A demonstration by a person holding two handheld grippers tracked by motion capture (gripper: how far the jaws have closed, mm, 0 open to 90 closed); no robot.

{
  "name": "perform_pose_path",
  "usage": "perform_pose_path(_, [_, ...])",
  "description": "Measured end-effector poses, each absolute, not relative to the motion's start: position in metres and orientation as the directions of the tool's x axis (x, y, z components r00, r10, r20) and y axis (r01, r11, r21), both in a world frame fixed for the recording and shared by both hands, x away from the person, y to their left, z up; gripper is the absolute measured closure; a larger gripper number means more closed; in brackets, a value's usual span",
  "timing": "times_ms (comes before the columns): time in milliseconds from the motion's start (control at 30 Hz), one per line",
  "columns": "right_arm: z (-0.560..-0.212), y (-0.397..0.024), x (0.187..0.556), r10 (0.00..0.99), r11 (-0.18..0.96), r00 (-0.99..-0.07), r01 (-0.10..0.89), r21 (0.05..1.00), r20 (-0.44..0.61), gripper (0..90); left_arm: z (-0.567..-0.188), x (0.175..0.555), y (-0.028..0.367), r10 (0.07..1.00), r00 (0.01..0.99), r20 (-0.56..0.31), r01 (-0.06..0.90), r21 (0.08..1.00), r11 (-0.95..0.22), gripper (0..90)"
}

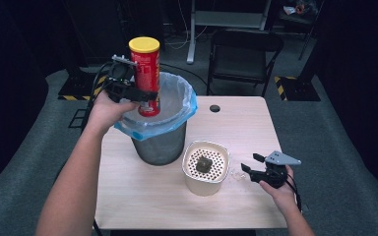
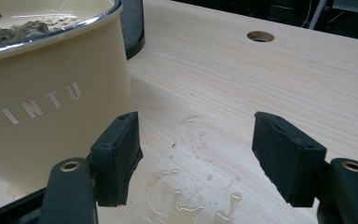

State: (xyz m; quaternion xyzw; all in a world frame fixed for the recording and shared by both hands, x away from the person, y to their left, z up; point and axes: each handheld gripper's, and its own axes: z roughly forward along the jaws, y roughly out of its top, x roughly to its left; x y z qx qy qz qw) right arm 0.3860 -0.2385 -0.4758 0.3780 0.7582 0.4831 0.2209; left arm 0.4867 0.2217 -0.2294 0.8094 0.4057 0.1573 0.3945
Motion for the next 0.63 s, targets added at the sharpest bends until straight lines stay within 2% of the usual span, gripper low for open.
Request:
perform_pose_path(133, [-0.476,-0.239,0.386,0.786,0.248,-0.618,0.359,0.9,0.03,31.9,-0.238,0.488,0.218,0.798,0.597,-0.088,0.569,0.747,-0.344,22.5])
perform_pose_path(200, [-0.476,-0.239,0.386,0.784,0.25,-0.62,0.358,0.9,0.029,31.9,-0.242,0.488,0.222,0.813,0.575,-0.095,0.58,0.748,-0.323,13.9])
perform_pose_path(267, [-0.475,-0.239,0.385,0.785,0.248,-0.619,0.358,0.9,0.03,31.9,-0.245,0.485,0.23,0.828,0.551,-0.101,0.583,0.757,-0.296,13.0])
perform_pose_path(533, [-0.477,-0.241,0.387,0.789,0.257,-0.614,0.363,0.896,0.022,31.2,-0.242,0.455,0.273,0.814,0.56,-0.154,0.557,0.797,-0.233,14.6])
perform_pose_path(633, [-0.477,-0.241,0.386,0.792,0.259,-0.611,0.365,0.894,0.02,30.8,-0.242,0.44,0.286,0.817,0.562,-0.126,0.546,0.799,-0.252,15.2])
